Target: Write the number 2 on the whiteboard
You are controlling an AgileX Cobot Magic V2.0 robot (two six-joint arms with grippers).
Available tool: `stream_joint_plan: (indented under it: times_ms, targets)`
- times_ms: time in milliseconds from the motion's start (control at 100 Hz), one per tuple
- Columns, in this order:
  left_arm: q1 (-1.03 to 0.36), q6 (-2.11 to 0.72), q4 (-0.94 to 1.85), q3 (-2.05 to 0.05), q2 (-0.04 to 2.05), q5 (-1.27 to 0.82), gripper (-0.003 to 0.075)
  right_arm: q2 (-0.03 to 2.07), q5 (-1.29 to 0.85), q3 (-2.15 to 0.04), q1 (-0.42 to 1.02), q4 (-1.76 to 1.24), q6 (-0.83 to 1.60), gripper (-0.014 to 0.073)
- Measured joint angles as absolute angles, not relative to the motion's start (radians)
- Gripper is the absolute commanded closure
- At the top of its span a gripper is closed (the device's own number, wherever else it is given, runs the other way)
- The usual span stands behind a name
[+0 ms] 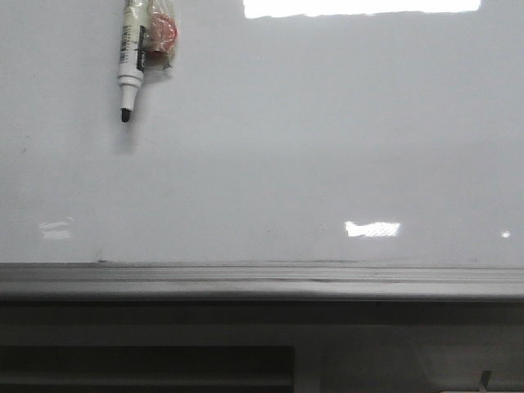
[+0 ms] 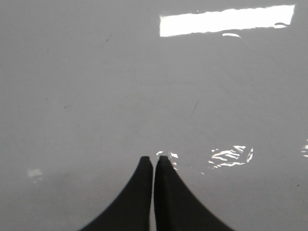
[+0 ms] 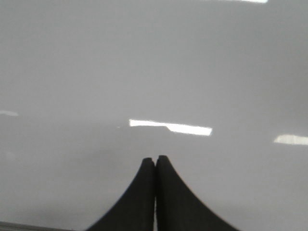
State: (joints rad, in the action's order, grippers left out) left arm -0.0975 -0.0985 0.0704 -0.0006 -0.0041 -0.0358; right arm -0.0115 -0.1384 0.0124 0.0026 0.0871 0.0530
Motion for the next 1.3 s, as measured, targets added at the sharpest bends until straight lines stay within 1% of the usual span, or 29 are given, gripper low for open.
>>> stream_joint_plan:
  times_ms: [919,1059,1299]
  targets:
    - [-0.097,-0.099,0.080,-0.001,-0.004,-0.036,0.0740,-0.011,-0.137,0.012,0.003,0.060,0.053,0.0650]
    - [-0.097,-0.099,0.161,-0.001,-0.004,-0.034,0.0740,-0.011,-0.128,0.012,0.003,-0.051,0.053,0.0650]
    - [-0.097,-0.099,0.452,-0.001,-0.004,-0.019,0.0740,-0.011,-0.076,0.012,0.003,-0.260,0.053,0.0650]
